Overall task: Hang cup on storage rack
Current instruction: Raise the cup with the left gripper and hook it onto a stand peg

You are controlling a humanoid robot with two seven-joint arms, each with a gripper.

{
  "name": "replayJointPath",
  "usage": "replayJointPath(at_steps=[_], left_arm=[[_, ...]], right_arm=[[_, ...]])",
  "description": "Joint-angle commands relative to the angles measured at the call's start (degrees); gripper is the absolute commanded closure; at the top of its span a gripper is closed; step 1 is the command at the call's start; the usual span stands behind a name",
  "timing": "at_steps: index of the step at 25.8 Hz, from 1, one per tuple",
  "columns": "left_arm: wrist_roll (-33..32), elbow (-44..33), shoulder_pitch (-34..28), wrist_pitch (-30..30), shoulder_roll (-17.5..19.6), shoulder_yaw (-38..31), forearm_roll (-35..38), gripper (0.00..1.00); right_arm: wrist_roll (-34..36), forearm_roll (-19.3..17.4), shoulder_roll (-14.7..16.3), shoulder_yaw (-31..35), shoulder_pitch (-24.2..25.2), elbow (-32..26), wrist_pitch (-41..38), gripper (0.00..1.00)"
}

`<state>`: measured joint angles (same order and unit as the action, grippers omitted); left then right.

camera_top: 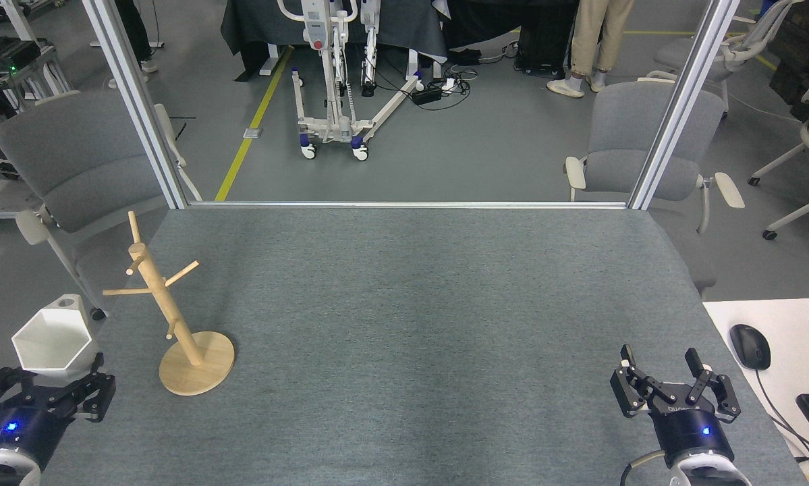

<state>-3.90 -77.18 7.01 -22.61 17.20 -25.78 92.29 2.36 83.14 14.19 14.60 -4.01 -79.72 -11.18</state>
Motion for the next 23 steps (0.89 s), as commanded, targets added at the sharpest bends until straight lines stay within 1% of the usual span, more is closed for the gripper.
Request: replayJointPath(at_steps=[1,5,8,12,15,23], left_arm=[[-2.4,0.2,2.0,0.0,0.0,-0.1,0.3,1.00],[-3.0,0.2,3.6,0.4,-0.2,-0.1,3.0,1.00],[-3.0,0.2,3.5,2.4,-0.4,-0.1,5.3,1.00],[-2.9,-0.2,3.4,2.5,-0.6,-0.1,6.0,1.00],[-2.9,-0.2,3.4,2.6,-0.9,-0.1,8.1,1.00],[-2.9,-1.7,3.5,2.6,-2.3,0.3,11.2,1.00]], right_arm=[[0.0,0.0,0.0,0.0,0.0,0.0,-0.1,0.00],[0.0,0.0,-0.1,0.0,-0.4,0.0,0.0,0.00],[0.0,0.0,0.0,0.0,-0.6,0.1,0.0,0.01],[0.0,0.0,-0.1,0.0,-0.7,0.5,0.0,0.00],[0.0,0.0,-0.1,0.1,-0.7,0.6,0.0,0.01],[0.0,0.0,-0.1,0.1,-0.8,0.9,0.0,0.01]])
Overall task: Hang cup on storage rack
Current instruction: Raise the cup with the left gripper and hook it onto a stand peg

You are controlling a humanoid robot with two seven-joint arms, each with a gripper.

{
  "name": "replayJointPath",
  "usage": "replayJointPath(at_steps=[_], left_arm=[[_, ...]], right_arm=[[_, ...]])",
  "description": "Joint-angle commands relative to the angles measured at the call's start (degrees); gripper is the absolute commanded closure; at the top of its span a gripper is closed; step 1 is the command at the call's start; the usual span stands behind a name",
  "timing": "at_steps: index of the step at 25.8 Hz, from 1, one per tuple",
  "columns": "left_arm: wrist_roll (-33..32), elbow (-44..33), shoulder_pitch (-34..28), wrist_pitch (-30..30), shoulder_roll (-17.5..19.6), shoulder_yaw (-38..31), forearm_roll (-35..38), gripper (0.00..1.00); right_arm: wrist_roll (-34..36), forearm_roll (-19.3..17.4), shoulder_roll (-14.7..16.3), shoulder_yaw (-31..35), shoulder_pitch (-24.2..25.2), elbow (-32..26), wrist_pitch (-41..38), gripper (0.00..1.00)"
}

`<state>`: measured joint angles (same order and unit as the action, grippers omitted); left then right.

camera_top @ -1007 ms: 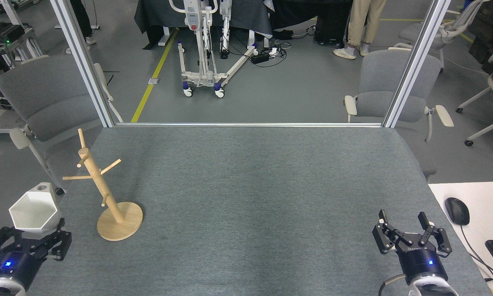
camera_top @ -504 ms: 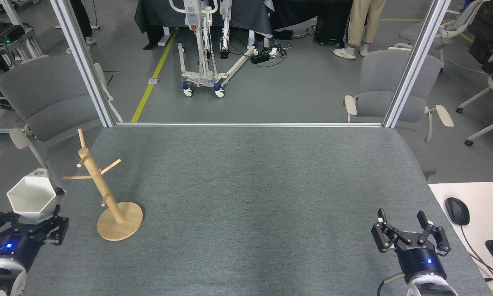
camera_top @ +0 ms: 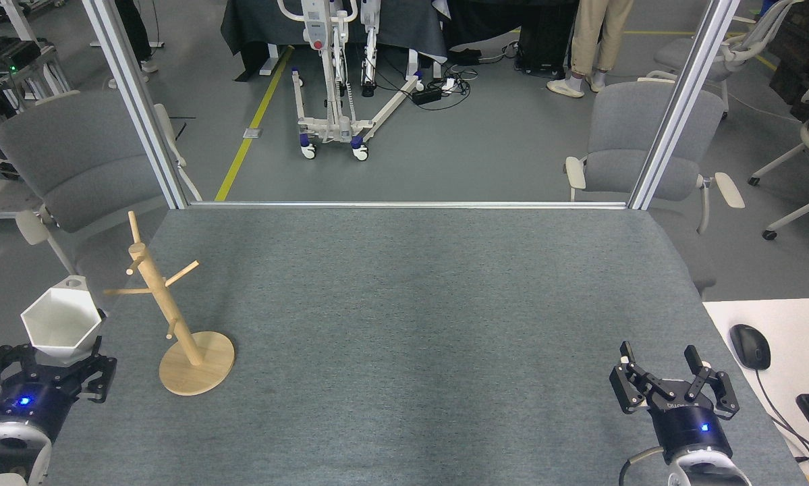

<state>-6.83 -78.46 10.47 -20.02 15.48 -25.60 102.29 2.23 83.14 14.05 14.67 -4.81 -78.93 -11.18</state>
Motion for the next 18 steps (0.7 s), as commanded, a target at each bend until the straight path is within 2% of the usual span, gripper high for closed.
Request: replayJointPath(at_steps=[1,7,18], left_arm=[[0.1,-0.5,0.1,0.0,-0.7,0.3,1.3,1.00],[0.0,-3.0,-0.2,-0.1,-2.7,2.3,4.2,1.00],[0.0,-2.6,0.0,-0.1,-5.9,2.4,8.6,1.00]], right_arm=[[0.1,0.0,0.0,0.0,0.0,0.1,0.0,0.01],[0.1,0.0,0.1,0.0,-1.3,1.3,0.0,0.01],[0.3,0.0,0.4,0.0,-2.7,3.2,0.0,0.00]])
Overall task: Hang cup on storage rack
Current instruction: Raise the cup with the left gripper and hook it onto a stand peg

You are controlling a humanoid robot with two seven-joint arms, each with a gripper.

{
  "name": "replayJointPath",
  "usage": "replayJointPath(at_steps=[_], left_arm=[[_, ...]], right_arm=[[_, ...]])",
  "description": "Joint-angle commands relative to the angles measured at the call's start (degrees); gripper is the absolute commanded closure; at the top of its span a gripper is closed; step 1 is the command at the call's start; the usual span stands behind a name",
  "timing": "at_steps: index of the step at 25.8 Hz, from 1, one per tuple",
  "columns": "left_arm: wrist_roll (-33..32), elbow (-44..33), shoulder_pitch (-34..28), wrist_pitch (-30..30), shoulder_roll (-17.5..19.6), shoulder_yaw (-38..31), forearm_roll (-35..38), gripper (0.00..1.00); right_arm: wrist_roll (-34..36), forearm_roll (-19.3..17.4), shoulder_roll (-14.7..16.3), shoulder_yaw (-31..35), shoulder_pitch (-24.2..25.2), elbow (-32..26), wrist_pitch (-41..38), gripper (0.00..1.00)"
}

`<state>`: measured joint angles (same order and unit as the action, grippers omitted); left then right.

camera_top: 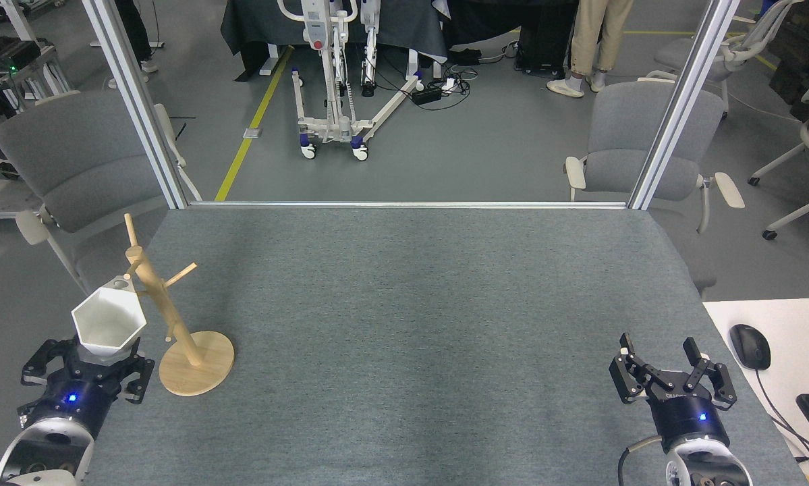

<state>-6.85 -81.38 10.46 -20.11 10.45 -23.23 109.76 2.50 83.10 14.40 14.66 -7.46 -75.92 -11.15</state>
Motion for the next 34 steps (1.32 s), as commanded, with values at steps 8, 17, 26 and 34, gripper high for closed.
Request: replayJointPath(at_steps=[8,17,26,34], left_arm=[[0.0,0.4,0.1,0.1,-1.8,0.0,2.5,0.68],[0.5,2.5,0.4,0.5,-2.2,0.0,2.5,0.11],[1.0,6.9,0.4,2.4,-2.5,0.1,2.2,0.03],[1.8,7.1,0.1,1.8,-5.3,4.1,2.1,0.02]], right_arm=[[0.0,0.0,-0.1,0.0,0.0,0.2,-0.1,0.00],[0.0,0.0,0.0,0.0,-0.3,0.5,0.0,0.01],[0.0,0.0,0.3,0.0,-0.6,0.7,-0.1,0.01],[0.0,0.0,0.5,0.0,-0.6,0.7,-0.1,0.01]])
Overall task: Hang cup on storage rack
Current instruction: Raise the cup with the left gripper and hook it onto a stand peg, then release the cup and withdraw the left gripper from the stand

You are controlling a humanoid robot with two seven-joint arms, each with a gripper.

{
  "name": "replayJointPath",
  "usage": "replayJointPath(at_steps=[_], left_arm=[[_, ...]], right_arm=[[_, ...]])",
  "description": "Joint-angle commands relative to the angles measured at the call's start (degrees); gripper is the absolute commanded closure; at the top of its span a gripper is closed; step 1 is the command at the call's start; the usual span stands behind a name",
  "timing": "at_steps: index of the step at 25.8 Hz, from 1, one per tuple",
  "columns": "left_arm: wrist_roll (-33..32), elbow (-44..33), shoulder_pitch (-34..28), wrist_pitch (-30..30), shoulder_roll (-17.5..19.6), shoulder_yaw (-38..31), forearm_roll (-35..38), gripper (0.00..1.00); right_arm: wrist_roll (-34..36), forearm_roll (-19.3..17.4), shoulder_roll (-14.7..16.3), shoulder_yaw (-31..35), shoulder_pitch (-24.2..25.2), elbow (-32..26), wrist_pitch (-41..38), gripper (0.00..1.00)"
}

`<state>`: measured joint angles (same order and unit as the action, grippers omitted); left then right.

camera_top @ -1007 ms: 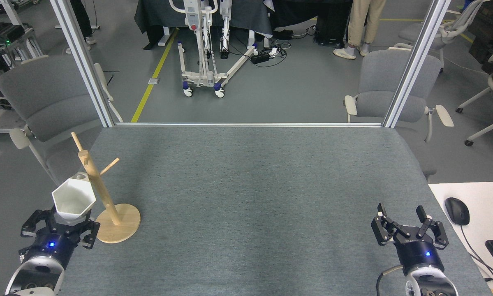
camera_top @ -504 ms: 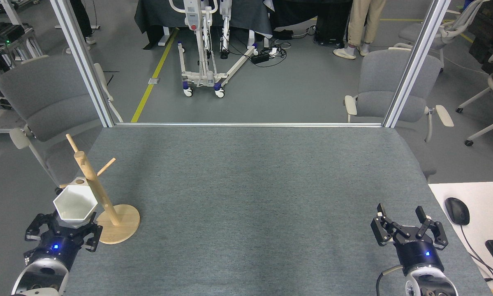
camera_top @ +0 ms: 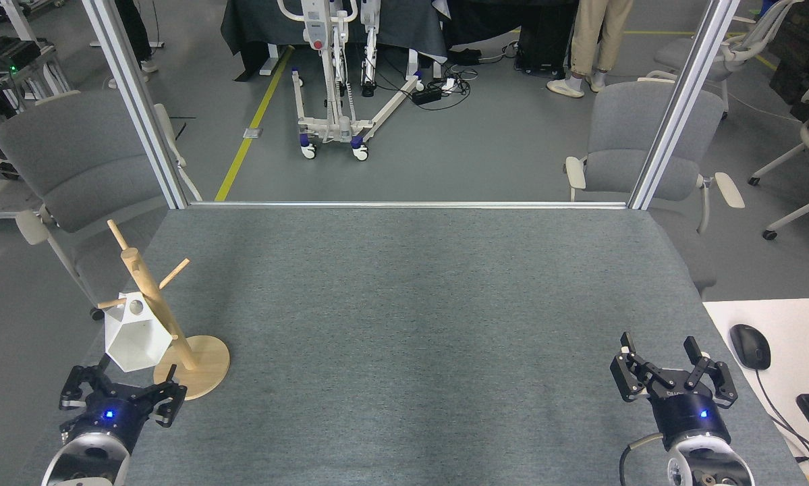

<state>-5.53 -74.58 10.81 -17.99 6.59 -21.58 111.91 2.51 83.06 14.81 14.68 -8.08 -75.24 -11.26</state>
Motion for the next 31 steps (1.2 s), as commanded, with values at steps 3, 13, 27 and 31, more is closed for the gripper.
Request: replayJointPath(at_steps=[3,13,27,31], left_arm=[[0.7,1.0,-0.3,0.2,-3.8,6.5,-0.1,0.02],[2.1,3.4,0.4,0.6,-14.5,13.0,-0.6,0.02],[4.0,-1.5,7.7,15.6,-14.5,28.9,-17.3,0.02],[4.3,-8.1,2.6,15.8,-14.5,29.1,-17.2,0.02]], right_arm=[[0.0,0.0,0.0,0.0,0.0,0.0,0.0,0.01],[-0.1,0.2,0.2,-0.1,0.1,-0.4,0.0,0.00],[-0.3,0.2,-4.0,-1.1,-2.5,-7.2,0.1,0.00],[-0.5,0.4,-6.4,-2.1,-2.4,-6.9,0.4,0.00]])
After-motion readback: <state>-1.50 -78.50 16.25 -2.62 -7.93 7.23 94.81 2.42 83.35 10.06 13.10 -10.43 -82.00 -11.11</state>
